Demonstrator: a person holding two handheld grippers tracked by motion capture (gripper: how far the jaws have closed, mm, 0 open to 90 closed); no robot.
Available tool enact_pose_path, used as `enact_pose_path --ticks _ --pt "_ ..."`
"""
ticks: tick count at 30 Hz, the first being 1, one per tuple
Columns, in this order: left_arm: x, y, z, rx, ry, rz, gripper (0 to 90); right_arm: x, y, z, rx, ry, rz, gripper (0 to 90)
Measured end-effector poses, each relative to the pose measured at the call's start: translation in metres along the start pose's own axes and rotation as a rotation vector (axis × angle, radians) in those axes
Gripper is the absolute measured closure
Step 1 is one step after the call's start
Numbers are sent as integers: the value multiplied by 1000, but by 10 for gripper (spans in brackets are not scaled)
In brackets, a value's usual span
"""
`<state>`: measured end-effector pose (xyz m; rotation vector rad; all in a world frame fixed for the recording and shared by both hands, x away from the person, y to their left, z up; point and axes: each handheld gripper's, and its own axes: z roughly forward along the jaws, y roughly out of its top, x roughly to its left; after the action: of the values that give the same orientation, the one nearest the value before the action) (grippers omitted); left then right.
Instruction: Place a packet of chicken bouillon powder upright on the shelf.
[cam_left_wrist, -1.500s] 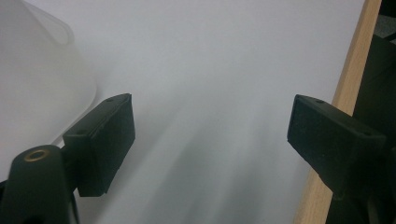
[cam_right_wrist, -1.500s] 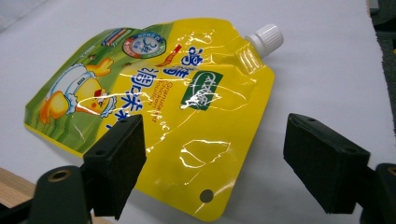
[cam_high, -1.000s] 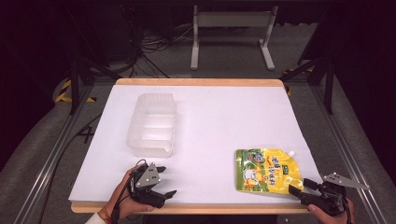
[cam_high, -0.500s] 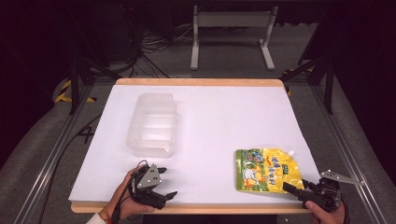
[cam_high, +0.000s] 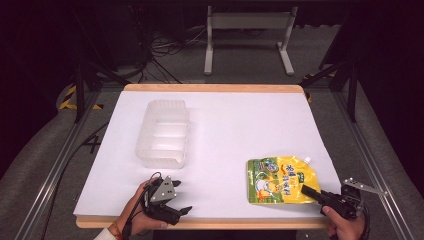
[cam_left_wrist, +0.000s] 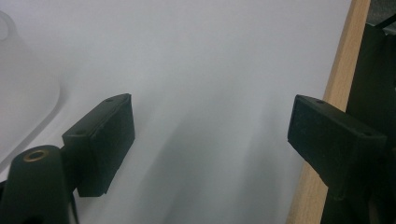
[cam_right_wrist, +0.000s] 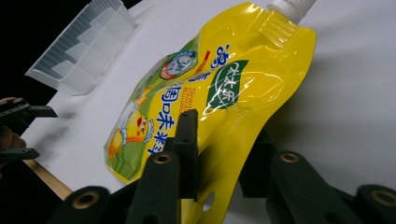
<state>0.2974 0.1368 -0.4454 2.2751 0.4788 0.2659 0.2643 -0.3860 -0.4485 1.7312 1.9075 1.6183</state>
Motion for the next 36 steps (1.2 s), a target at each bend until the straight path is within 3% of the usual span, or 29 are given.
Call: enact_pose_path --ticks 6,10,16,17,22,27,29,30,32,33,36 --pt "0 5 0 -18 0 -5 155 12 9 -3 -41 27 -65 889" --pt "2 14 -2 -59 -16 -26 156 37 25 -5 -74 71 -184 900" --pt "3 25 -3 -85 -20 -15 158 77 45 2 -69 98 -346 900" --pt "3 28 -3 -89 -16 -9 158 88 51 6 -61 107 -393 900" --pt "3 33 -6 -103 -15 -5 158 120 64 19 -11 110 -508 900" --pt "5 39 -10 -123 -5 2 158 153 75 33 62 117 -655 900" --pt "6 41 -11 -127 2 6 158 157 76 35 71 117 -677 900" --pt "7 43 -12 -132 6 7 158 169 81 40 96 123 -729 900" --pt "8 46 -13 -142 11 7 158 173 82 43 104 132 -743 900" --pt "10 49 -14 -148 18 7 158 182 86 48 123 138 -794 900" --pt "13 55 -13 -157 30 5 158 193 89 54 149 156 -841 900"
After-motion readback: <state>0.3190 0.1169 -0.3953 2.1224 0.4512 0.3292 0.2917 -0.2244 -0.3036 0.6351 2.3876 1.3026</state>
